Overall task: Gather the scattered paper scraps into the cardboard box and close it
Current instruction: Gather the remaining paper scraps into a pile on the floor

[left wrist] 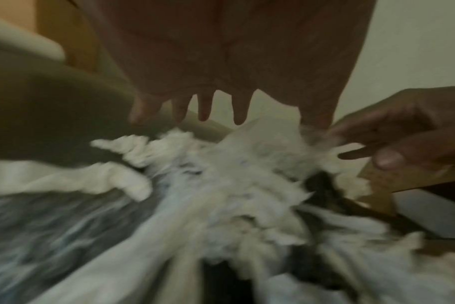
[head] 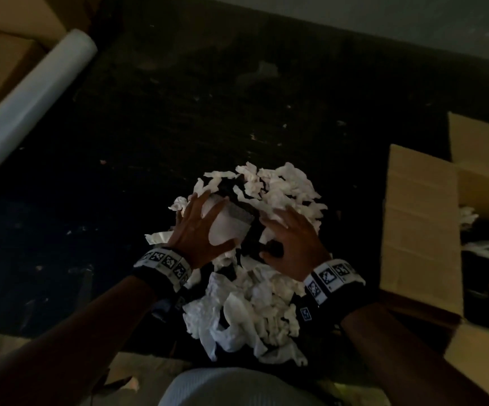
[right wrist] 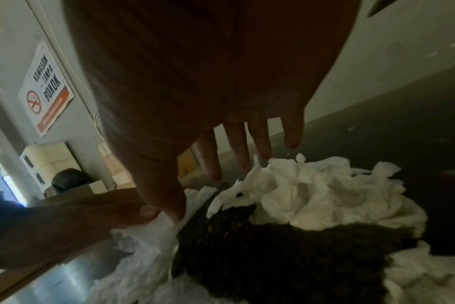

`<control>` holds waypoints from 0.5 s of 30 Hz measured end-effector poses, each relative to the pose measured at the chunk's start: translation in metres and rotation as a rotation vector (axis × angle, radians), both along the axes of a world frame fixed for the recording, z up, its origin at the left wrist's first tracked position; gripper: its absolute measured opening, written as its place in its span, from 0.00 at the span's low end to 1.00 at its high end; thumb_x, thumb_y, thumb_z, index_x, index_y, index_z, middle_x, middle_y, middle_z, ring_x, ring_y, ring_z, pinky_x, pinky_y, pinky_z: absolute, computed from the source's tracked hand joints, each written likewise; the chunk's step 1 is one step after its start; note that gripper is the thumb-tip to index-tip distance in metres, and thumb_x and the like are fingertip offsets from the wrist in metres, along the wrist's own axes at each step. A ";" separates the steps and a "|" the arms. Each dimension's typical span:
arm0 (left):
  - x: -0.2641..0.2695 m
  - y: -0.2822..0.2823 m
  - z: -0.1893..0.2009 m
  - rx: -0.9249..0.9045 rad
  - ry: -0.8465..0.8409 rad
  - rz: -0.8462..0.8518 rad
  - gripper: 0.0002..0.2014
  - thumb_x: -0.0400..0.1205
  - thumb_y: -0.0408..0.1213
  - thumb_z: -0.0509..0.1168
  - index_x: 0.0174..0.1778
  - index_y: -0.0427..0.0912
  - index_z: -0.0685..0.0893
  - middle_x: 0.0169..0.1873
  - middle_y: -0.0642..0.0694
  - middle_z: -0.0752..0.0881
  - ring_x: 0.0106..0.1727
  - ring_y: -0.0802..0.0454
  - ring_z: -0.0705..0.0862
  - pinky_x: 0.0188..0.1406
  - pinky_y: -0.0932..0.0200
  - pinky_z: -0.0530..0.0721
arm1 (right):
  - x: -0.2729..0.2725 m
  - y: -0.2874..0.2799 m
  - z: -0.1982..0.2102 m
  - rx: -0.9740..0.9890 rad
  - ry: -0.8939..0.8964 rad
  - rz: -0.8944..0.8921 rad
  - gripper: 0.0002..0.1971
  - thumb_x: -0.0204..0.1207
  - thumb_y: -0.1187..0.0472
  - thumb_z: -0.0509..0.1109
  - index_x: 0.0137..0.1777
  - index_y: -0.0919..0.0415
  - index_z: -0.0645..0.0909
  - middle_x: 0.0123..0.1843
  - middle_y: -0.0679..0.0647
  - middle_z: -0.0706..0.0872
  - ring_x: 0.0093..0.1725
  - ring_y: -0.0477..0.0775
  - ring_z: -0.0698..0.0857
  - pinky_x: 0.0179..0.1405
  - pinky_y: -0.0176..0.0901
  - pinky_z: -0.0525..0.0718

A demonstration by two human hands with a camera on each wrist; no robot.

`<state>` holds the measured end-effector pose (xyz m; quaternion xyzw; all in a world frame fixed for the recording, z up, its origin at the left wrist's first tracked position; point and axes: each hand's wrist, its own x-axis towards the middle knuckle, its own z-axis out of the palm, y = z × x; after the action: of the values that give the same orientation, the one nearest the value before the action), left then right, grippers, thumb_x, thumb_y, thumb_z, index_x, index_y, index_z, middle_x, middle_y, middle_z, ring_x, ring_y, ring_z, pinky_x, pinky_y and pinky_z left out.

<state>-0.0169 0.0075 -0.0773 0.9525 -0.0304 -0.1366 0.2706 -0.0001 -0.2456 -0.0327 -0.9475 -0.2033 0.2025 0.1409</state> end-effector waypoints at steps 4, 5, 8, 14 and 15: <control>-0.011 -0.026 0.020 0.077 0.088 -0.082 0.66 0.54 0.88 0.62 0.84 0.73 0.34 0.87 0.48 0.31 0.86 0.33 0.30 0.75 0.12 0.49 | 0.000 -0.011 0.017 -0.005 -0.016 -0.071 0.57 0.62 0.29 0.76 0.87 0.39 0.48 0.89 0.53 0.43 0.87 0.63 0.42 0.83 0.70 0.55; -0.015 -0.034 0.024 0.096 0.115 -0.098 0.68 0.52 0.89 0.62 0.83 0.73 0.31 0.86 0.49 0.28 0.85 0.32 0.27 0.73 0.10 0.48 | 0.003 -0.013 0.019 -0.020 0.005 -0.080 0.61 0.59 0.27 0.76 0.87 0.36 0.43 0.89 0.52 0.38 0.87 0.65 0.39 0.82 0.72 0.52; -0.029 -0.058 0.030 0.121 0.179 -0.156 0.73 0.49 0.88 0.66 0.80 0.73 0.26 0.83 0.50 0.21 0.81 0.31 0.20 0.69 0.07 0.41 | 0.019 -0.016 0.017 -0.094 0.100 -0.084 0.70 0.52 0.27 0.81 0.81 0.27 0.29 0.86 0.51 0.26 0.85 0.70 0.33 0.79 0.78 0.49; -0.042 -0.082 0.008 0.192 0.309 -0.284 0.77 0.48 0.82 0.73 0.78 0.71 0.21 0.77 0.48 0.12 0.75 0.29 0.12 0.66 0.05 0.37 | 0.047 -0.017 -0.014 -0.204 0.255 -0.107 0.72 0.51 0.32 0.85 0.82 0.27 0.31 0.88 0.51 0.29 0.87 0.65 0.37 0.80 0.73 0.52; -0.040 -0.081 0.003 0.220 0.330 -0.294 0.77 0.50 0.81 0.74 0.78 0.71 0.20 0.76 0.48 0.11 0.75 0.29 0.13 0.66 0.05 0.38 | 0.050 -0.016 -0.021 -0.196 0.291 -0.095 0.70 0.52 0.32 0.85 0.82 0.28 0.33 0.89 0.50 0.33 0.87 0.63 0.40 0.82 0.70 0.53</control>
<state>-0.0567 -0.0730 -0.0741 0.9263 -0.1092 -0.3308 0.1437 0.0498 -0.2618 -0.0538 -0.9260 -0.1149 0.3495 0.0854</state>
